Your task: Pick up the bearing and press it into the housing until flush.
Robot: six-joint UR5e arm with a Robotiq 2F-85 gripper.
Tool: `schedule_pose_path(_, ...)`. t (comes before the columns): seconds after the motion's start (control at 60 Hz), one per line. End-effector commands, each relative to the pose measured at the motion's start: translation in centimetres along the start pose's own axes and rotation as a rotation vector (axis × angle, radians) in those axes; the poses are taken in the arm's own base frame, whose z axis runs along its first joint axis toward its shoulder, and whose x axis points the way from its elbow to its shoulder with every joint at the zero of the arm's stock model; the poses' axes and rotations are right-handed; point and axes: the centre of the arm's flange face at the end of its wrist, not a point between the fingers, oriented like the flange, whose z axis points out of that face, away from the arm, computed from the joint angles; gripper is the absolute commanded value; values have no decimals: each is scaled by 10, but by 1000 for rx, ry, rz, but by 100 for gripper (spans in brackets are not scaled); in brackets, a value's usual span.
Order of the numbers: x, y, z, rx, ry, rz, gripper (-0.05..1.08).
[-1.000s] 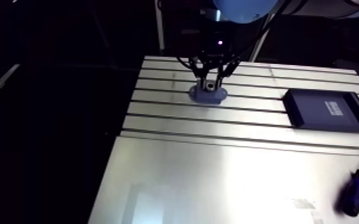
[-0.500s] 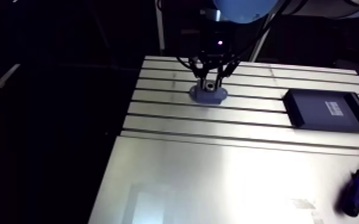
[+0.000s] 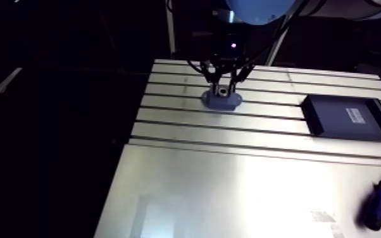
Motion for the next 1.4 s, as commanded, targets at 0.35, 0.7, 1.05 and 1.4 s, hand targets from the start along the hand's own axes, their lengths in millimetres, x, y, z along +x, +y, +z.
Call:
schedule_pose_path(0.35, 0, 2, 2, -2, -3, 1, 68)
schedule_pose_path(0.7, 1, 4, 1, -2, -2, 4, 68)
schedule_pose_path(1.05, 1, 4, 1, 0, -2, 3, 68)
schedule_pose_path(1.4, 0, 2, 2, 0, -3, 0, 68)
